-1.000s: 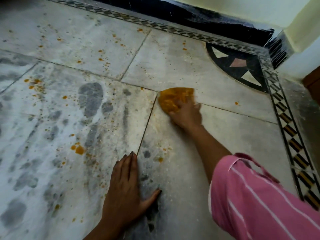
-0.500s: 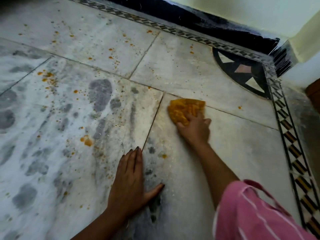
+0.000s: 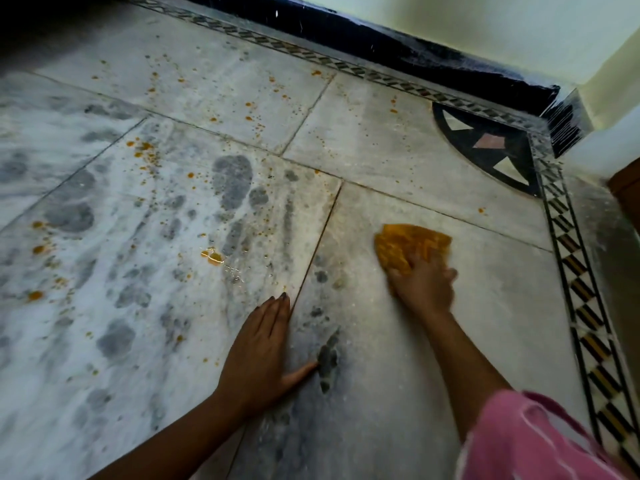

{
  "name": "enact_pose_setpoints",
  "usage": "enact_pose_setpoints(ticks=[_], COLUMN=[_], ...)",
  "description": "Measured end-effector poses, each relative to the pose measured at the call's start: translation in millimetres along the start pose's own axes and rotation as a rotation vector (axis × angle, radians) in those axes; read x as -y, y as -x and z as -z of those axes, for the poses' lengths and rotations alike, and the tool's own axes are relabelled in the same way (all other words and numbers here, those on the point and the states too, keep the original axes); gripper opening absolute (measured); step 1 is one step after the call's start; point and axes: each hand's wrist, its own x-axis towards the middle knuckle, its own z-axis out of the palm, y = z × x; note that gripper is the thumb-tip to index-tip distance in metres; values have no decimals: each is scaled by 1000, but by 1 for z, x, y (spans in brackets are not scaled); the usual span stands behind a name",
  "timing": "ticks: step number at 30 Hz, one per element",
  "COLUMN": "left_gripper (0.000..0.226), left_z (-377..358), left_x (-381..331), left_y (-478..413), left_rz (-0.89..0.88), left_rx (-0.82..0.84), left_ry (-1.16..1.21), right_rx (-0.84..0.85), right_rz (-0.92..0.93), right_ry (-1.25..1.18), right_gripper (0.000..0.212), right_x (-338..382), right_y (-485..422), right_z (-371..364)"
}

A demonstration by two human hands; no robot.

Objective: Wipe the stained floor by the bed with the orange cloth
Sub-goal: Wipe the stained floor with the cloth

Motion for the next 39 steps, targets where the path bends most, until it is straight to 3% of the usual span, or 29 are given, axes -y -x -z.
enact_pose_setpoints(ticks=[4,9,11,13,15,17,22,25,27,30,34,36,39], left_gripper=[99,94,90,85,83,84,86,83,82,79,78,76,69], left_z=[3,3,3,4,6,7,8,8,8,8,11,13,20], left_x=[6,16,20,21,20,18,23,27,29,34,40,44,58], left_y=[6,37,50,58,63,66,75,90,103,116,123,124,133], left_rz=[-21,-40,-66,-91,-94,-77,-30,-12,24,64,55,68,150], left_rx=[23,-7,-36,-65,-71,-58,-64,-70,-86,-103,-103,-121,-170], left_ry=[-27,-26,-45,-76,-113,-142,-166,-141,-129,-121,-136,-142,-141], right_rx=[101,164,86,-3,1,38,114,155,96,-25,-64,-21,81], right_rz=[289,597,549,347,149,97,435,696,824,639,239,261,484], right_ry=[-19,-75,-16,28,46,-13,-19,-65,-32,7,3,-39,-92], right_gripper=[60,63,61,57,58,58,57,61,63,59,55,56,59], right_x=[68,-11,-55,-62,-34,13,75,30,-22,-53,24,69,94], right_y=[46,143,140,110,73,52,117,174,184,155,109,114,166], right_z=[-26,-16,-5,5,2,-5,-38,-30,-21,-4,-26,-39,-58])
